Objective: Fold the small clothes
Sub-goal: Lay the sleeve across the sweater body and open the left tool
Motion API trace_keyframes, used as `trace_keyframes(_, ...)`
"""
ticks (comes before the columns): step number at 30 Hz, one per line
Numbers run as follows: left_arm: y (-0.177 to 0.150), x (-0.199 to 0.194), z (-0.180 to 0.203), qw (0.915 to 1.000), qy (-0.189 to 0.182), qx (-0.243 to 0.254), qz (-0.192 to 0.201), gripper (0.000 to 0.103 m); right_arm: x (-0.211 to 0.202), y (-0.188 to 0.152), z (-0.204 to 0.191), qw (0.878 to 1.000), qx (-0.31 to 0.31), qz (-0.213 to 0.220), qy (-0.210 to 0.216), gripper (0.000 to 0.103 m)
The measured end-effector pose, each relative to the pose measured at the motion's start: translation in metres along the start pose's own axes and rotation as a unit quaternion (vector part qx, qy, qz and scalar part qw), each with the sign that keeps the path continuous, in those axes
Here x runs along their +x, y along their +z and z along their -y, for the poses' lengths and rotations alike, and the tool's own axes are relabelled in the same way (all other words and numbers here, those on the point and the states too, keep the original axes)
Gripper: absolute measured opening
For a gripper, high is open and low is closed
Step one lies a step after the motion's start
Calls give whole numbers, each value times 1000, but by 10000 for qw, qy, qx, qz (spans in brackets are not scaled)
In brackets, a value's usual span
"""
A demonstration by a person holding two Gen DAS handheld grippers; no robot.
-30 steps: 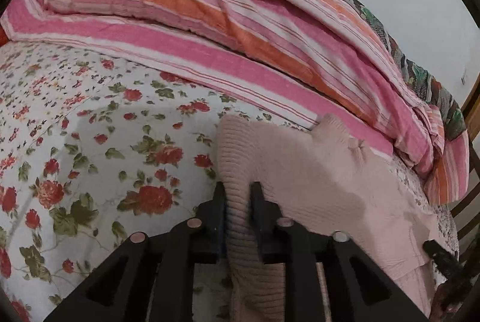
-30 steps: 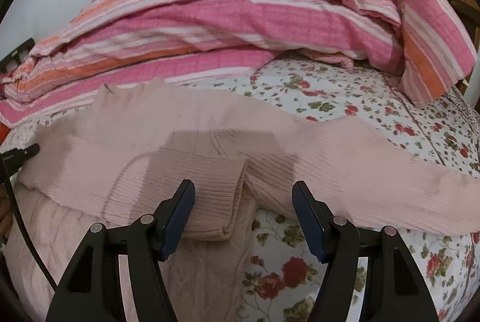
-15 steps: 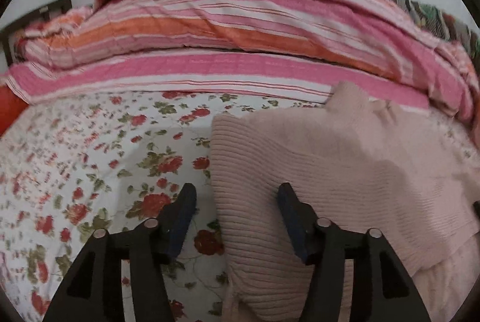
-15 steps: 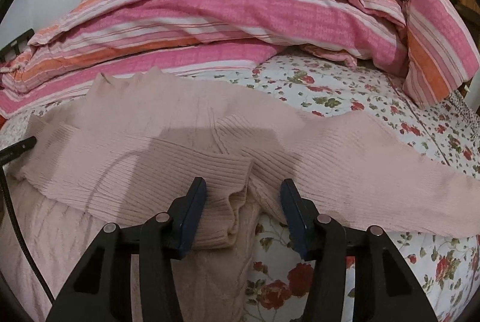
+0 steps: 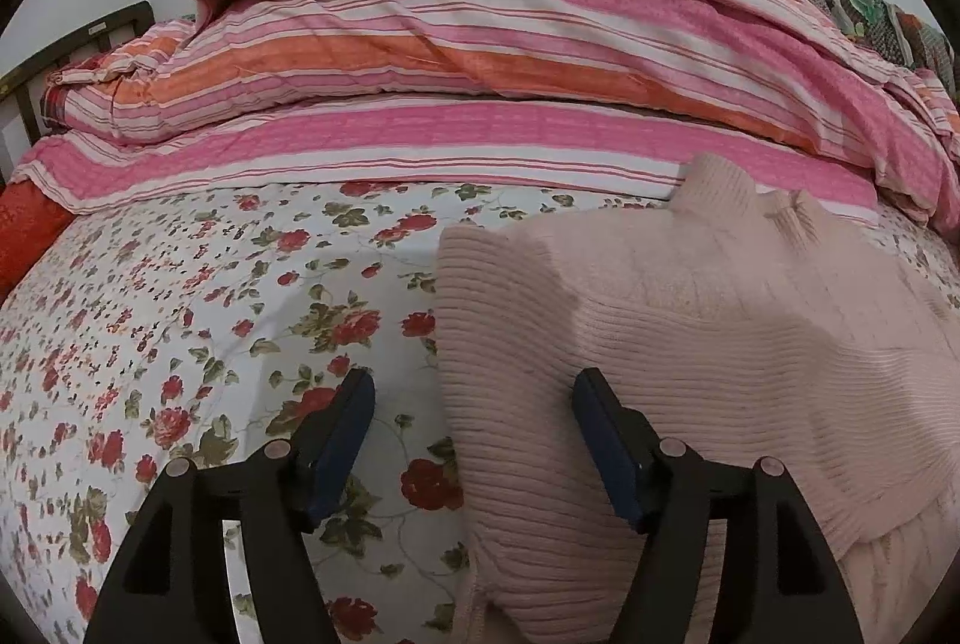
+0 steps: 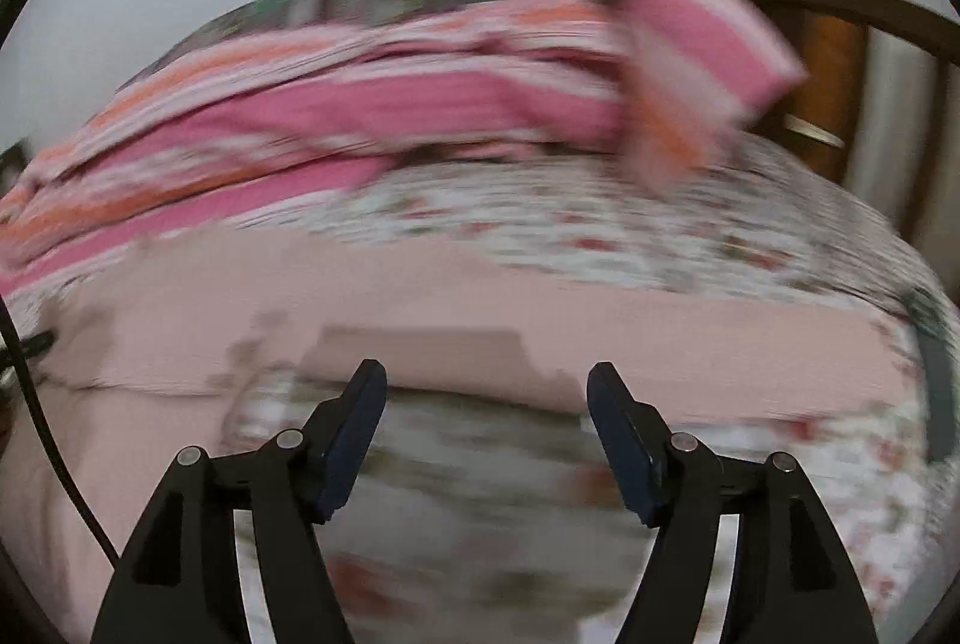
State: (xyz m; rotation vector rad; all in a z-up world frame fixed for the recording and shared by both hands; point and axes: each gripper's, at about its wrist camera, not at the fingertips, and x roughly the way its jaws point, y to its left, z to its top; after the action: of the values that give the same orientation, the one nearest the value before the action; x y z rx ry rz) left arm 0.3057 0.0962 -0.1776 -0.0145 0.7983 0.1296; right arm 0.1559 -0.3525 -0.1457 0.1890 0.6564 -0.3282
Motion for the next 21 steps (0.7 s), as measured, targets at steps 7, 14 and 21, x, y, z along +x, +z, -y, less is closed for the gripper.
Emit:
trace_keyframes(7,0,0,0,10000,13,6,-14,68,5,-28,123,9931,962,-213,-631,72)
trace_keyframes(14,1,0,3,9999,116,78,-29,70,19,-28,167,9870,1578,-53,-302,72)
trace_keyframes(21,1,1,3,9999,118,86,-45,70,35,-11,172,9877,1320,-77,-838,9)
